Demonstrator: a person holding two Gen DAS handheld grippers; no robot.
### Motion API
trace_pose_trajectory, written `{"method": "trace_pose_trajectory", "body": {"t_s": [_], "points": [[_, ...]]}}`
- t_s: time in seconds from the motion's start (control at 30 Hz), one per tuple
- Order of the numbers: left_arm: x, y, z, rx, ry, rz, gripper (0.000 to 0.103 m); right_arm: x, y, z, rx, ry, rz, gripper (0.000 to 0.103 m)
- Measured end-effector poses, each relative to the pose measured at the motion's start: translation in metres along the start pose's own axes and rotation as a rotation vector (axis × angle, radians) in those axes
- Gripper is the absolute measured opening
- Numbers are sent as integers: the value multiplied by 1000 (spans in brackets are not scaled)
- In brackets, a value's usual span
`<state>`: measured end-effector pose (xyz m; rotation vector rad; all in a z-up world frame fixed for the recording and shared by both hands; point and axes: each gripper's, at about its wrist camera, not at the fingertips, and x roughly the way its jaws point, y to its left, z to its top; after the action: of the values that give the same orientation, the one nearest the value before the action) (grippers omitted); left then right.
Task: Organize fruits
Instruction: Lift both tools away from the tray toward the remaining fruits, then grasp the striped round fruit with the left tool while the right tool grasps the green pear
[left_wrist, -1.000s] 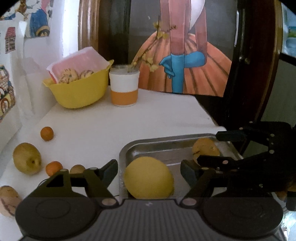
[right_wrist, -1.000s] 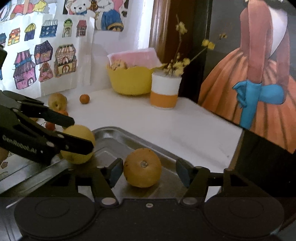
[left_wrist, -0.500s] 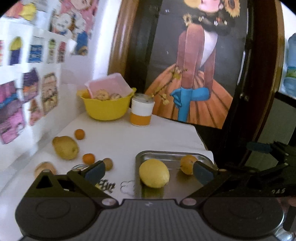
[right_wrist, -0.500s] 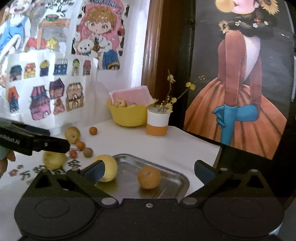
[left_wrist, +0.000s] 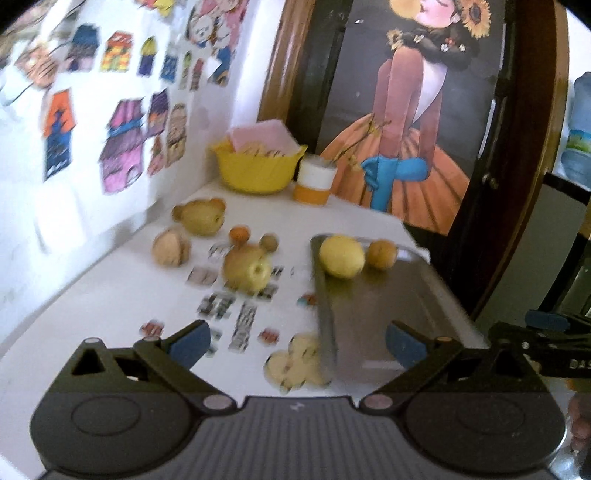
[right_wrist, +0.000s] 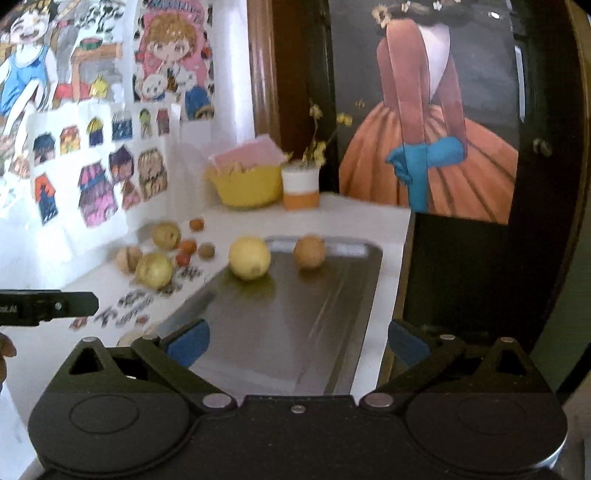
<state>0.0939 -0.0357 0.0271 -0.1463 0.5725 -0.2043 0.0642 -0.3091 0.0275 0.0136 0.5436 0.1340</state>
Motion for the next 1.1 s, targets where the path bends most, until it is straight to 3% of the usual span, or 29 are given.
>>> {"method": "trace_pose_trajectory", "body": {"t_s": [0.23,0.53,0.87,1.1], "points": [[-17,24,-24,-13,55,44,103,-9,37,-23,-28,98,61,102],[-29,54,-31,-36,90,113,103,6,85,-21,-111,161,185,102],[-19,83,2,-46,71,227,103,54,120,17,-186,158,285,102],[7,93,33,-47,40,255,103,93,129,39,-207,130,288,102]]}}
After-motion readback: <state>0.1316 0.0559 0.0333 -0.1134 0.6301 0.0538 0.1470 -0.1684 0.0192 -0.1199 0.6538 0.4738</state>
